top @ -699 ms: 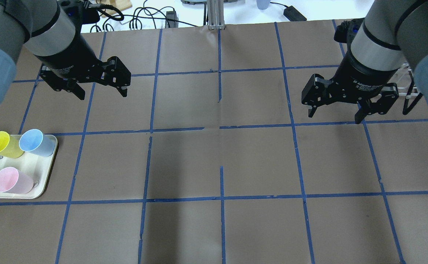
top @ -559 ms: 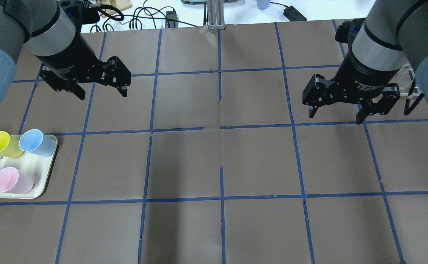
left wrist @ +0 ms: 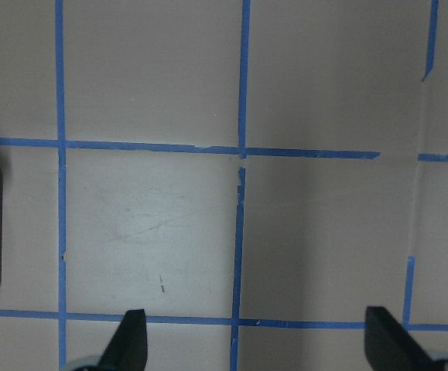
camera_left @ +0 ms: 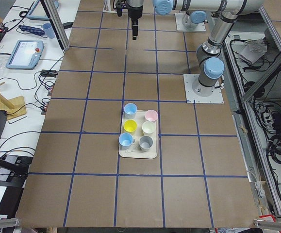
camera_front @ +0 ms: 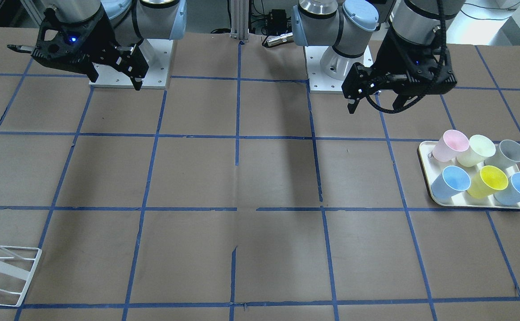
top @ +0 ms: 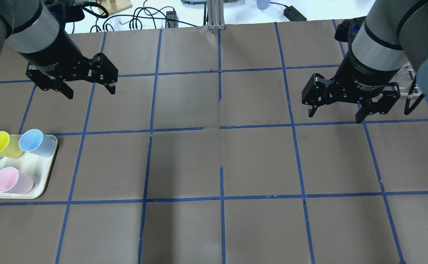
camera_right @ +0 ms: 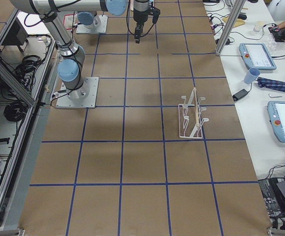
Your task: Transfer IKEA cup to right arm and place on rack
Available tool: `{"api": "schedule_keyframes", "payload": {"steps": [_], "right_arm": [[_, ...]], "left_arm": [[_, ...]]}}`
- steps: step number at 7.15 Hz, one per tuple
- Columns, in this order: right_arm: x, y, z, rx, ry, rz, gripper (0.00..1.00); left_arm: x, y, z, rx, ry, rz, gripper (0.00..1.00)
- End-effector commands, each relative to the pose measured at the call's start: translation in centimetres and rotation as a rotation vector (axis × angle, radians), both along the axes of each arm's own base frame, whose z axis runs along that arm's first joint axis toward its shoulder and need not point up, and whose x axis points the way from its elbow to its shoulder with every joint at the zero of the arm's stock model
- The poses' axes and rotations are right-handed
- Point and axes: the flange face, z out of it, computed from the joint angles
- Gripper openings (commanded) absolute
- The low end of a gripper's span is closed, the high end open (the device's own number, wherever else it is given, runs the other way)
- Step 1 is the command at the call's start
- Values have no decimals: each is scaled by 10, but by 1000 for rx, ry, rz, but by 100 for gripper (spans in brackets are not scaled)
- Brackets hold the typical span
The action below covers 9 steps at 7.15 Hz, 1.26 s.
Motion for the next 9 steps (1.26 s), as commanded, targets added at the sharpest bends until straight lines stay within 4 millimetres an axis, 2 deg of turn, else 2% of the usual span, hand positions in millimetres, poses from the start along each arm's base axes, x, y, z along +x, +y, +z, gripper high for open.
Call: {"api": "schedule_keyframes", "payload": {"steps": [1,2,4,5,8,9], "right_arm": [[-1,-1,-1,-2,4,-1,100],[-2,-1,-5,0,7,-5,100],[-1,-1,-7,4,2,-1,100],[0,-1,-8,7,-1,-3,100],[0,-1,-8,9,-4,-7,100],[0,-1,-8,7,-7,-6,100]], "left_arm": [[74,-11,-13,26,-9,-125,100],[116,-13,-26,40,-7,-175,100],[166,-13,-45,47,-8,-429,100],[188,-13,-59,48,-4,-478,100],[273,-1,-127,8,-36,-542,100],[292,1,-146,-4,-49,-557,100]]}}
